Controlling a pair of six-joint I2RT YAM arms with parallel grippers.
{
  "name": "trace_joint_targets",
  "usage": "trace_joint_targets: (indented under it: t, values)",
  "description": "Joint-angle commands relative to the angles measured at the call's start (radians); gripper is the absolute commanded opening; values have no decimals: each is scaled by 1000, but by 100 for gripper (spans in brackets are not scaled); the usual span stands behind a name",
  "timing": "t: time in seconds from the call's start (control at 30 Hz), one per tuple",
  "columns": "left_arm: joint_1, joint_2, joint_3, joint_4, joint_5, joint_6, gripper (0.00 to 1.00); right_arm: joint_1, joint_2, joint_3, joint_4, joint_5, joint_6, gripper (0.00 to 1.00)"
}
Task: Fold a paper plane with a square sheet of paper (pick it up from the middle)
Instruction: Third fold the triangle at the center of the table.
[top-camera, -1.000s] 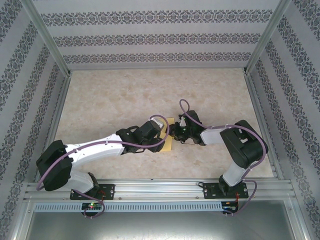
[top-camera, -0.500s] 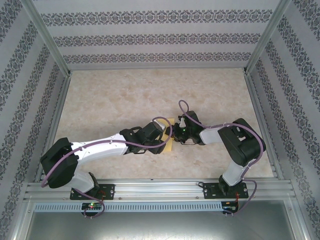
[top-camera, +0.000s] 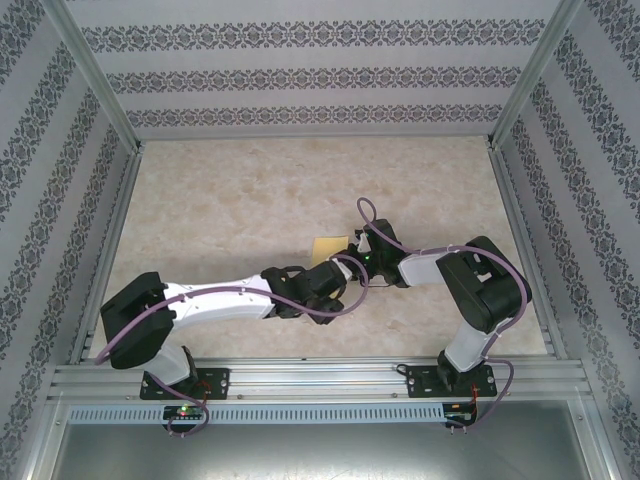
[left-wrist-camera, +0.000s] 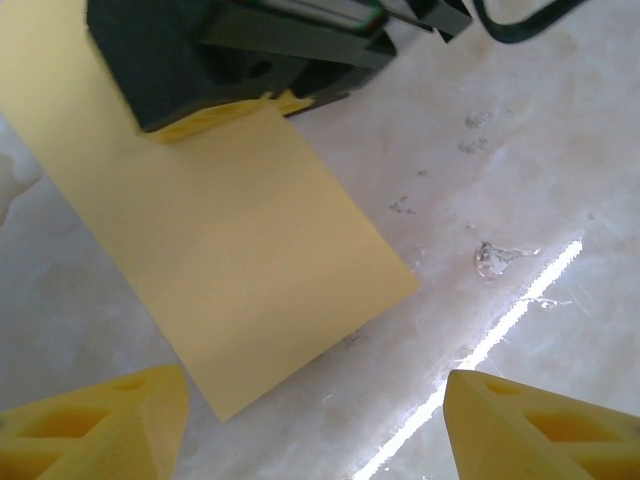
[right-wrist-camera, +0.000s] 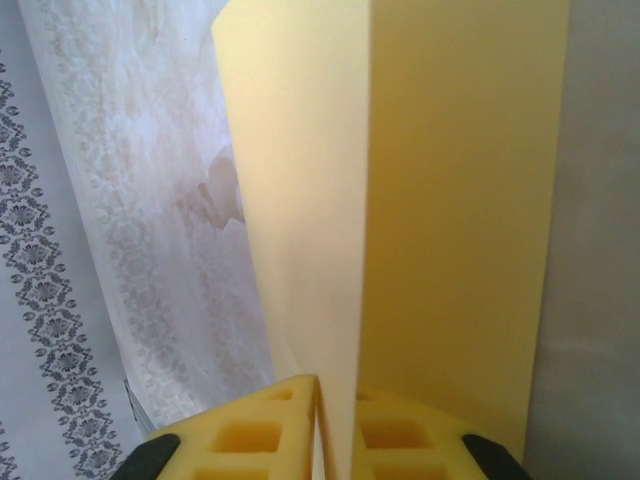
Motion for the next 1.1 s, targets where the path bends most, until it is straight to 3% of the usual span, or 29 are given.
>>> trace_joint_targets:
  t: [0.0,0.33,0.5,0.6,0.77,0.87,0.97,1.07]
  values:
    - [-37,48,40,-42,-56,57,70,-9,-4,18,3,-32,7,9]
    - [-53,158,86,-23,-107,88,72,-9,-8,19,-9,-39,7,9]
    - [-55,206,119,-22,-116,89,68,-10,4,22,-3,-45,12,11]
    - [-55,197,113,-17,-129,83,59,-11,6,21,-9,-38,7,12]
    - [-55,162,99,-14,-159,69,25,-19,4,11,-13,-33,-5,16]
    - [-51,143,96,-11,-143,63,12,-26,0,12,-15,-43,-18,20]
    - [-35,129,92,-6,-107,58,1,-35,-13,12,-43,-41,-38,24]
    - [-12,108,87,-2,-70,47,0,-46,-28,4,-55,-42,-51,24]
